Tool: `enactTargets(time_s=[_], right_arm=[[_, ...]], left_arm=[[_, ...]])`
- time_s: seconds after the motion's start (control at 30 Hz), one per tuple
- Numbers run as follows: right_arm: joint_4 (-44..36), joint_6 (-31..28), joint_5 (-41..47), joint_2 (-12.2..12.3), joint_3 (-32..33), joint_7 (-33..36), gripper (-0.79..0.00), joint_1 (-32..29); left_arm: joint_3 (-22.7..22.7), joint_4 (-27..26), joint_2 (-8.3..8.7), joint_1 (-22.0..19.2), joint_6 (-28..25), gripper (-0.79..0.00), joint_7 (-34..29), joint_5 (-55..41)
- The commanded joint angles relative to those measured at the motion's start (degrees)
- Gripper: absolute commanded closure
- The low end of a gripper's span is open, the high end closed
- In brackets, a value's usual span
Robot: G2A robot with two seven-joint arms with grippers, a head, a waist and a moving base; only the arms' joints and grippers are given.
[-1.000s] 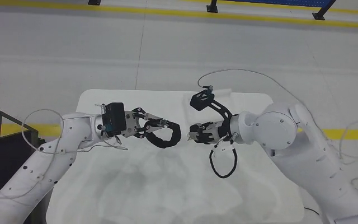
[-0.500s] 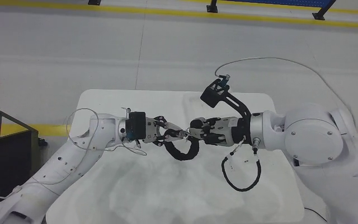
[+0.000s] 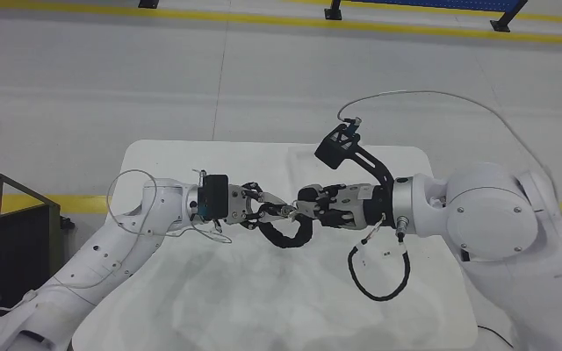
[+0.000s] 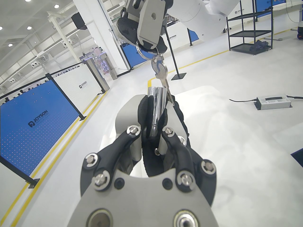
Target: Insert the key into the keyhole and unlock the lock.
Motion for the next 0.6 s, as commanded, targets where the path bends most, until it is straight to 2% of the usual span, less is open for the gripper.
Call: enactTargets(time_s=[0.0,0.27,0.57], right_arm=[[-0.3,-2.0,1.2,0.1,0.3,0.0,0.0,-0.2],[0.4,-7.2,4.2,-0.1,-0.7,0.8,0.0,2.3],[2.4,-11.9,4.5,-0.3,-2.6,0.1,0.0,5.0]], left_arm=[[-0.3,0.3,-0.12,1.3,0.1,0.0,-0.5,-0.9],[0.4,2.9,-1.53,2.8,-2.7,0.0,3.8,-1.0],[2.3,3.9,-2.87,2.8,-0.7,0.0,6.5,-0.9]])
